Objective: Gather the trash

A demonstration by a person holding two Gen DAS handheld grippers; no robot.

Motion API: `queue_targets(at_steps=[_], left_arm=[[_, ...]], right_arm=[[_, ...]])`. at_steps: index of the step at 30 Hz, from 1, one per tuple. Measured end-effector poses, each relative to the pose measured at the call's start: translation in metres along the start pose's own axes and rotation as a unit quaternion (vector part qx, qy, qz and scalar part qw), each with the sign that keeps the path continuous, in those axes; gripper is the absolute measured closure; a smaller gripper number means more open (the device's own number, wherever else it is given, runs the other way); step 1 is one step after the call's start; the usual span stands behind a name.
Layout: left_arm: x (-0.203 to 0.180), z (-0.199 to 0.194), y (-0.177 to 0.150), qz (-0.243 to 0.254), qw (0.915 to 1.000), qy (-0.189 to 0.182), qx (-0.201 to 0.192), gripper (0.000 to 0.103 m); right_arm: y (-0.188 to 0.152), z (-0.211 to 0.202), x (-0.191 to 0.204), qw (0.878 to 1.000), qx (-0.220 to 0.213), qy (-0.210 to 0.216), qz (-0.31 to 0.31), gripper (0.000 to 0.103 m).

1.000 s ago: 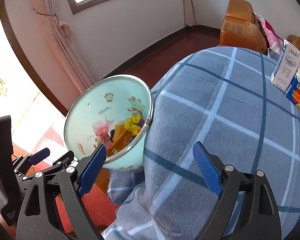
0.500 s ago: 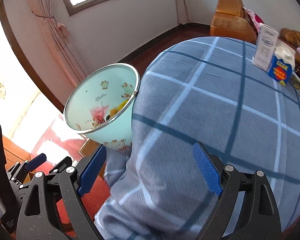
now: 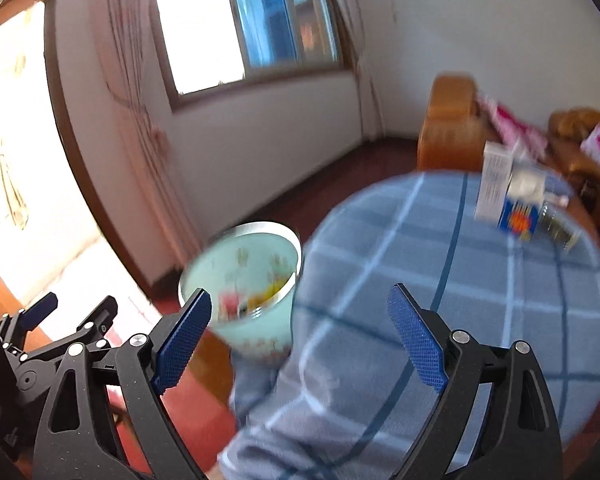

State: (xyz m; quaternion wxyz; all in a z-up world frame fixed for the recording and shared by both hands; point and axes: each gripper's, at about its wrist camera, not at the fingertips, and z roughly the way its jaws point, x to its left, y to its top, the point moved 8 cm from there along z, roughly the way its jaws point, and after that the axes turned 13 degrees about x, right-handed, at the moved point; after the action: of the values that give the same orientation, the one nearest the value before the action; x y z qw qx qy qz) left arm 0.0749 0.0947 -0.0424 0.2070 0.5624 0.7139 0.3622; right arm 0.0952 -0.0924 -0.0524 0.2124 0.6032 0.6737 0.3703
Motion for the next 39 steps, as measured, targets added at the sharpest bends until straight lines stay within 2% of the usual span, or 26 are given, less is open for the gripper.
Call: queue_targets(at_steps=[4, 8, 15, 26, 39], left_arm=[[-0.010, -0.012, 0.021, 0.019, 0.9987, -0.016, -0.045, 0.008], [-0.013, -0.013, 0.039, 0.016, 0.9975, -0.030, -0.062, 0.008], [-0.015, -0.003, 0.040, 0.019, 0.9973, -0.040, -0.059, 0.007], [-0.012, -0.001, 0.038, 0.009, 0.9970, -0.053, -0.056, 0.006], [-0.017, 0.003, 0.041, 0.016, 0.9981, -0.033, -0.049, 0.006]], right_arm=[[0.019, -0.022, 0.004, 0.998, -0.069, -0.010, -0.008, 0.012], [0.035, -0.028, 0.007, 0.995, -0.102, -0.019, -0.013, 0.012], [0.039, -0.021, 0.002, 0.995, -0.100, -0.017, 0.008, 0.012], [0.039, -0.014, 0.007, 0.996, -0.090, -0.011, 0.003, 0.012], [0.039, -0.013, -0.003, 0.996, -0.086, -0.010, 0.021, 0.012]])
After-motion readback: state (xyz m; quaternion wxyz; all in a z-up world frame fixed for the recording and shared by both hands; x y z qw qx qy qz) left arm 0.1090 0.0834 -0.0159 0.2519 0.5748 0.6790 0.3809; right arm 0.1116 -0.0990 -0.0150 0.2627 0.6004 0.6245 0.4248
